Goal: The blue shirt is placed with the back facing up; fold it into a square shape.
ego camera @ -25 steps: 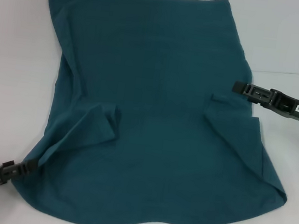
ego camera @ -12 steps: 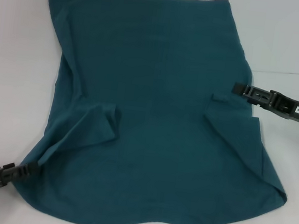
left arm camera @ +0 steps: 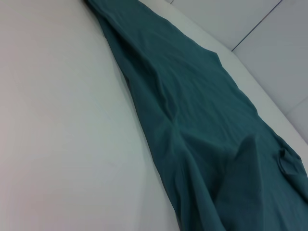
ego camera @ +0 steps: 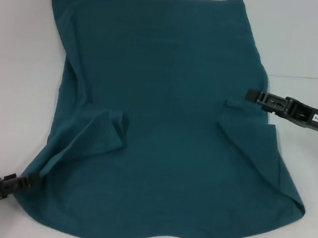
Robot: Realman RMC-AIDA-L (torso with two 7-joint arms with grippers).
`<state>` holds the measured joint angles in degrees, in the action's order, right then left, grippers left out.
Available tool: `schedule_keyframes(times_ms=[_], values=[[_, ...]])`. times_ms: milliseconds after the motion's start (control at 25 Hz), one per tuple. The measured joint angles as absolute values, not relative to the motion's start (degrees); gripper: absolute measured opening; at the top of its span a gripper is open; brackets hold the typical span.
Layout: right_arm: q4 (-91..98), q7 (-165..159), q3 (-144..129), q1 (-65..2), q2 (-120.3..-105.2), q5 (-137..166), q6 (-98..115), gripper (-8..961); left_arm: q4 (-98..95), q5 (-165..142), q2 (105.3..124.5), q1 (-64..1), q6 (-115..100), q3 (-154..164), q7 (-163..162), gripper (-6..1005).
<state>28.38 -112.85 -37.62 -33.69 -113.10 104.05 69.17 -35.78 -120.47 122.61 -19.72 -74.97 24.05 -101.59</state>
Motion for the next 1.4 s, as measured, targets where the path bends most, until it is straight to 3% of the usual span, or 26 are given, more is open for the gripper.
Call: schedule_keyframes(times_ms=[200,640,960,1160,1400], values=[[28.4,-112.8,-37.6,-33.6,-113.1,104.1,69.2,898,-36.0,-120.7,122.6,-19.8,-74.8,23.8,-103.0,861],[28.6,-112.8,-37.5,-33.5,-113.19,104.1,69.2,895,-36.6,-122.3,122.41,-20.1,-75.0,24.0,-105.4,411],[28.6,-112.8,-37.5,-33.4,-113.18,104.1,69.0,893,-36.8,-124.8,122.1,-20.7,-75.7,24.1,-107.0,203],[28.5,-112.8,-37.6,-33.4,-113.01,104.1,69.0,892,-37.3,-124.8,121.97,-20.7,-76.7,24.1,-107.1,16],[28.6,-114.5,-37.7,-33.1,-112.06,106.4,69.4,890,-38.1,-124.8,121.67,-20.8,-79.2,23.8,-107.4,16]])
